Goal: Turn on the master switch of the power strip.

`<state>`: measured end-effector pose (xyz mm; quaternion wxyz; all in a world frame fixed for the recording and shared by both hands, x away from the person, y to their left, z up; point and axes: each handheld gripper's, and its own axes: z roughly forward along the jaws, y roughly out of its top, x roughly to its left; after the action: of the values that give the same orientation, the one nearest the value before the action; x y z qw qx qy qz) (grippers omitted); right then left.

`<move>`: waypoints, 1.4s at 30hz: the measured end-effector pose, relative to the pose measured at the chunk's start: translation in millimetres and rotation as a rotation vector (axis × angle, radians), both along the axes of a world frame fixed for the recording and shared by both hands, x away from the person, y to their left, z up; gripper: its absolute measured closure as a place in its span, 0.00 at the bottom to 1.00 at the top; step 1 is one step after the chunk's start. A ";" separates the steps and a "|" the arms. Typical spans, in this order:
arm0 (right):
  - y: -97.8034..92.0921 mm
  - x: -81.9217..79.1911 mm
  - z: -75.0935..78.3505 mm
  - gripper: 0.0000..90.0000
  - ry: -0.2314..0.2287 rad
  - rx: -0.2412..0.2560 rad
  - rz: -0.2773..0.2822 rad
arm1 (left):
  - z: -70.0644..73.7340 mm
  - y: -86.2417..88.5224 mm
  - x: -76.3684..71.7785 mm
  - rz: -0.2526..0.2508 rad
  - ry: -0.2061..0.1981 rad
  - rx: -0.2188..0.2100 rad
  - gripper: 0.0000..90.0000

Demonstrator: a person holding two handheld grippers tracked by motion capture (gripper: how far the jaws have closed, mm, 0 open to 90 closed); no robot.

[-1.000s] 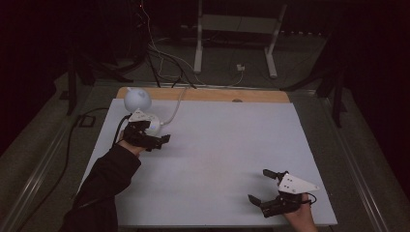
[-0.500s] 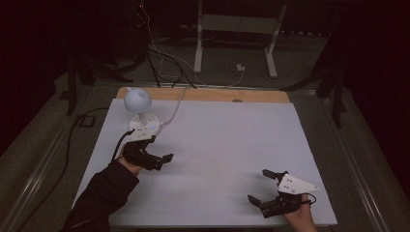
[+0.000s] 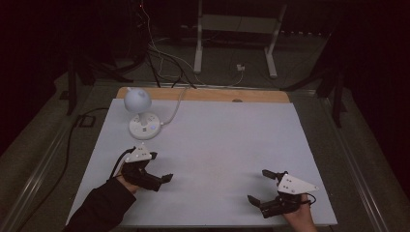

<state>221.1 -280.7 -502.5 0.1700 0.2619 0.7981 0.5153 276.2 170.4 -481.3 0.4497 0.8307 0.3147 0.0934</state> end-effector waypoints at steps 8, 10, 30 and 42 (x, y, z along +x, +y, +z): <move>-0.4 0.1 -0.2 0.00 -0.001 -0.002 -0.002 | -14.4 8.0 -13.2 -0.017 0.006 0.021 0.00; -0.4 0.2 -0.4 0.00 0.001 -0.004 -0.001 | -17.3 11.1 -16.2 -0.022 0.024 0.005 0.00; 0.7 -0.3 -0.6 0.00 0.006 -0.010 0.002 | -45.6 29.0 -47.4 -0.044 0.027 0.056 0.00; 0.0 1.6 -1.9 0.00 0.014 -0.009 0.006 | -43.0 38.1 -48.5 0.006 -0.044 0.059 0.00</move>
<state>222.7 -280.8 -504.4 0.1643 0.2623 0.8023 0.5104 227.7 208.6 -524.3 0.4315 0.8404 0.3044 0.1221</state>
